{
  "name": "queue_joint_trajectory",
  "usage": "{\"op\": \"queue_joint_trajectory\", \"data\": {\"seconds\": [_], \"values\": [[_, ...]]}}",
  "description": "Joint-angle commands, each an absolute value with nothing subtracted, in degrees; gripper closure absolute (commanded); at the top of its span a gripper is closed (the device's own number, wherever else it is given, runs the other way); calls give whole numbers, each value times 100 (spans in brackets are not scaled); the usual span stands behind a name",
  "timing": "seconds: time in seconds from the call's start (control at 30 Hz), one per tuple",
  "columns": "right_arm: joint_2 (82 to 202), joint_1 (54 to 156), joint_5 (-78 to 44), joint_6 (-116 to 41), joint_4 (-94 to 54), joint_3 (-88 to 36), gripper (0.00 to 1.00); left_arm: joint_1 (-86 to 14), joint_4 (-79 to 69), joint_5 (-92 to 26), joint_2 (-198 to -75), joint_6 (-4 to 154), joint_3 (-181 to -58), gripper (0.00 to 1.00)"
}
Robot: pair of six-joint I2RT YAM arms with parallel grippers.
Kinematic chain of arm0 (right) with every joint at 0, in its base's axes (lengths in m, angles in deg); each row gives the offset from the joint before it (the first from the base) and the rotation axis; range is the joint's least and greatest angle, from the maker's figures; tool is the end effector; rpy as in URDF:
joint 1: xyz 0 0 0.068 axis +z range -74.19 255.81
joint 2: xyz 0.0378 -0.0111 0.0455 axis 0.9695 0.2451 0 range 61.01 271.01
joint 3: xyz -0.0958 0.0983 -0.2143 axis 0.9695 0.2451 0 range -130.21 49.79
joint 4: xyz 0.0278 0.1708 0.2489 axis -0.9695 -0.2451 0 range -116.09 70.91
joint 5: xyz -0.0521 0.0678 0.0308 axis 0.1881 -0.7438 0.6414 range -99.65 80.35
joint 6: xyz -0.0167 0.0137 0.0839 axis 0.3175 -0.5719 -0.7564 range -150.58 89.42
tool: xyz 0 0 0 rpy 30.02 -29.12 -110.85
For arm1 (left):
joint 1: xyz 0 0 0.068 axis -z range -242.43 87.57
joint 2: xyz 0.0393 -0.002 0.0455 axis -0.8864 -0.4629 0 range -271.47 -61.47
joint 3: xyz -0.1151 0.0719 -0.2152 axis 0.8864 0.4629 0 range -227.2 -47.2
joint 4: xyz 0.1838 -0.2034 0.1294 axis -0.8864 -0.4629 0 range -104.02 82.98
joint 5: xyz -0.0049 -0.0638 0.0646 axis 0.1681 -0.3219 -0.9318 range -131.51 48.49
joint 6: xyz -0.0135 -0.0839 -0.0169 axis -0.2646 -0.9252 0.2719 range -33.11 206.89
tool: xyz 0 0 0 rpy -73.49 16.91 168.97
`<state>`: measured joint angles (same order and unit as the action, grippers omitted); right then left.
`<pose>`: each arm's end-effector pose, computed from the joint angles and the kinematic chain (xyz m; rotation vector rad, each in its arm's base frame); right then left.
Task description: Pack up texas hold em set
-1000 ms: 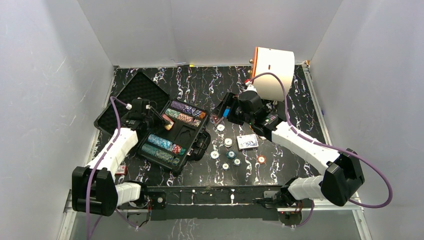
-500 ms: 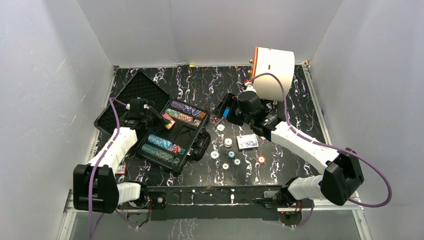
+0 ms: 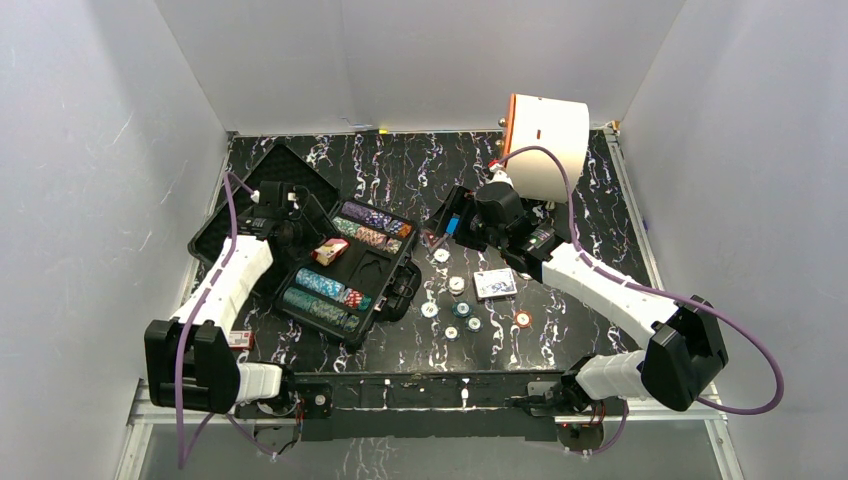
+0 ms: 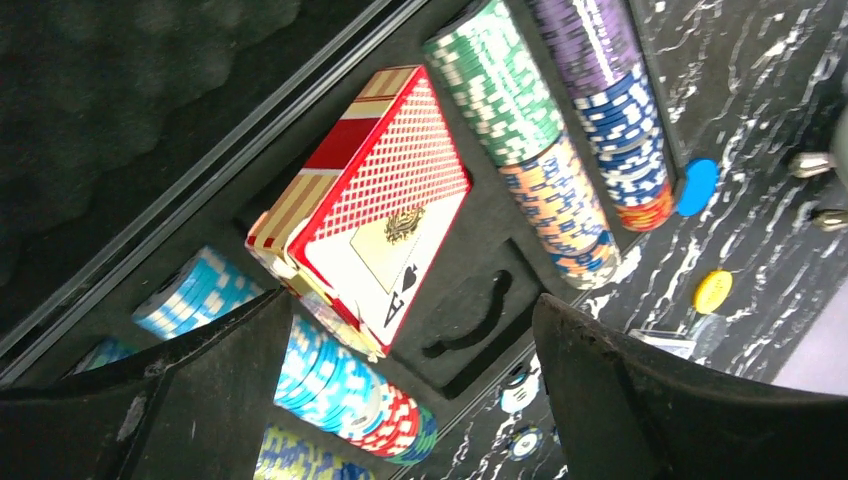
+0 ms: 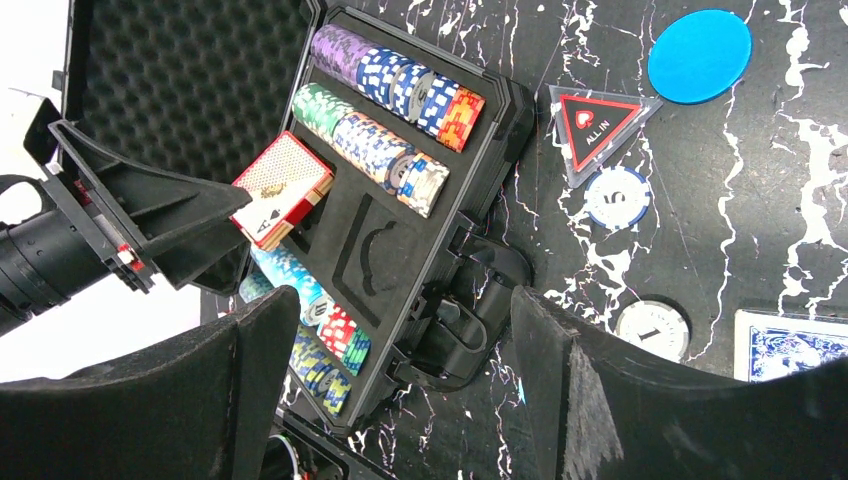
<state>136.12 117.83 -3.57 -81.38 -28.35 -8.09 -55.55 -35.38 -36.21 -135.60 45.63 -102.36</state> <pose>0.2917 0.2520 0.2551 0.2354 2.1413 0.8863 0.3444 -0.0486 0.2014 -0.6825 2.3560 -0.4944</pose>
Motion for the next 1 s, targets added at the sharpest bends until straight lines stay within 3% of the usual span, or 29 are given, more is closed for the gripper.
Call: {"op": "queue_joint_trajectory", "data": {"seconds": [0.0,0.27,0.47,0.73,0.97], "values": [[13527,11808,-239,-8163,-2719,-846,15,-5548,-4184,-3958,-13334,4760,-10471,12],[13560,11809,-184,-8172,-2776,-847,16,-5553,-4294,-4149,-13279,4857,-10470,11],[13606,11807,-204,-8174,-2797,-863,17,-5549,-4092,-4440,-13439,5070,-10506,18],[13629,11808,-144,-8121,-2867,-908,17,-5557,-3813,-4552,-13700,5358,-10412,7],[13685,11808,-162,-8096,-2917,-977,17,-5557,-3355,-4514,-13959,5409,-10266,8]]}}
